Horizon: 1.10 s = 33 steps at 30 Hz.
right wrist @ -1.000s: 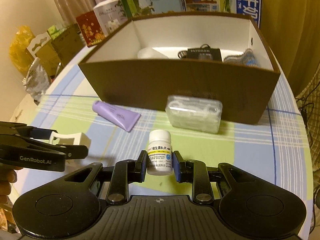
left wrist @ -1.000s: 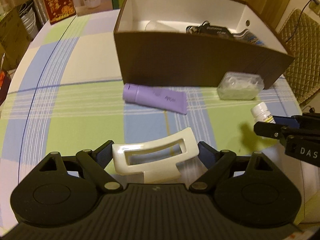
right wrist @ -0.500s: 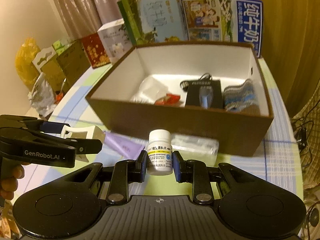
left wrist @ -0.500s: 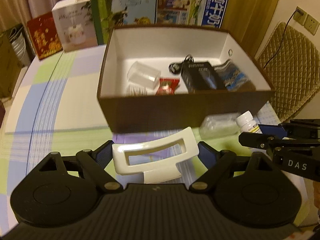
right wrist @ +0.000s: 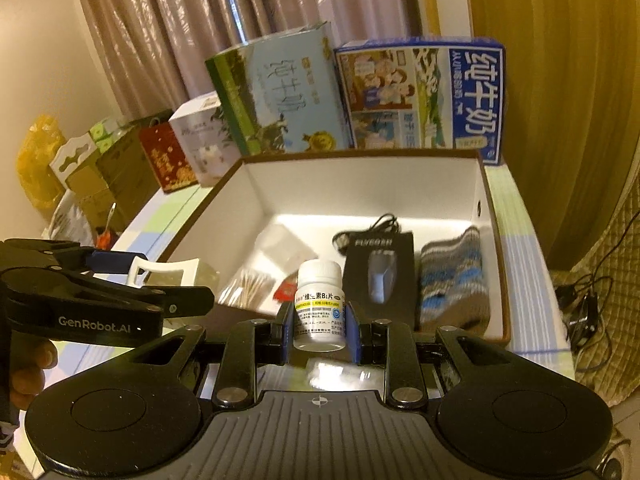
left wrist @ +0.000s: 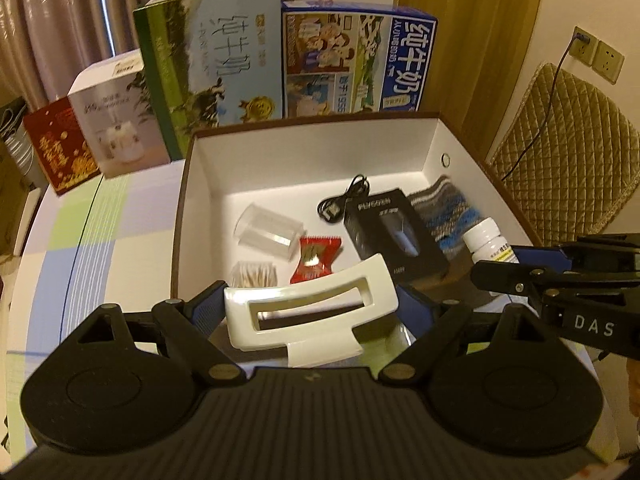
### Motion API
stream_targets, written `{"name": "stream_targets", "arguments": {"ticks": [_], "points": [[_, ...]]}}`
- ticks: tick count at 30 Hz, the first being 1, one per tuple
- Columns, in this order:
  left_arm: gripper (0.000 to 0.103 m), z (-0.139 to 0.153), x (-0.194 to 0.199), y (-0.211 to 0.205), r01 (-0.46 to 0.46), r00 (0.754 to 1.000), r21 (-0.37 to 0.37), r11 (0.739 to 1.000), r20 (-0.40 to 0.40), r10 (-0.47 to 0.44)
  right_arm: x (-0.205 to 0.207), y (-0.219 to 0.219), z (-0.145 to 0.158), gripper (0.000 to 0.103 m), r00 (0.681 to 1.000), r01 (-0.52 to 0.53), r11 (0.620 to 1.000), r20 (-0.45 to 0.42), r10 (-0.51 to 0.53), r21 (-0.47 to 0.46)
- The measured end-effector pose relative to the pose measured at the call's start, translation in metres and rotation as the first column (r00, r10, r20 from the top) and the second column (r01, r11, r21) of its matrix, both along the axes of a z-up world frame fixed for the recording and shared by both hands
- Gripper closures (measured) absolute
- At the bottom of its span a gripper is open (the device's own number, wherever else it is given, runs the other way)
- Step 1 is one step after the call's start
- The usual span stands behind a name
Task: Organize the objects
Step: 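Lower the pill bottle with the right tool while the left tool lowers the clip frame into the box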
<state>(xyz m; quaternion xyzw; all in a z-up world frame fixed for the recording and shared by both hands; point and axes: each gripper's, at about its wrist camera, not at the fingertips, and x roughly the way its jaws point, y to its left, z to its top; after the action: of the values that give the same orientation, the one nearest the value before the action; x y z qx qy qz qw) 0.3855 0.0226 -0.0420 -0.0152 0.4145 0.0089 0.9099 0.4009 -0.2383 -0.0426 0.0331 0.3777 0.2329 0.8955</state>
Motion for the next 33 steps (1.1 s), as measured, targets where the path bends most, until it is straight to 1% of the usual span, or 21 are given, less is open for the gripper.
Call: {"name": "stream_targets", "arguments": {"ticks": [8,18,25,33], "points": [[0.016,0.000,0.036,0.003,0.007,1.000,0.016,1.000,0.003,-0.007,0.031,-0.001,0.003,0.079,1.000,0.025,1.000,0.019,-0.025,0.003],[0.016,-0.003,0.086,0.007,0.013,1.000,0.044,0.999,0.002,-0.013,0.078,-0.005,-0.003,0.079,0.996,0.086,0.996,0.010,-0.086,0.003],[0.016,-0.011,0.120,0.010,0.023,1.000,0.055,0.998,-0.011,-0.022,0.110,-0.008,-0.009,0.079,0.993,0.120,0.993,0.002,-0.120,-0.006],[0.016,-0.025,0.149,0.012,0.027,0.999,0.060,0.998,-0.036,-0.025,0.137,-0.008,-0.018,0.079,0.990,0.139,0.990,-0.007,-0.139,-0.018]]}}
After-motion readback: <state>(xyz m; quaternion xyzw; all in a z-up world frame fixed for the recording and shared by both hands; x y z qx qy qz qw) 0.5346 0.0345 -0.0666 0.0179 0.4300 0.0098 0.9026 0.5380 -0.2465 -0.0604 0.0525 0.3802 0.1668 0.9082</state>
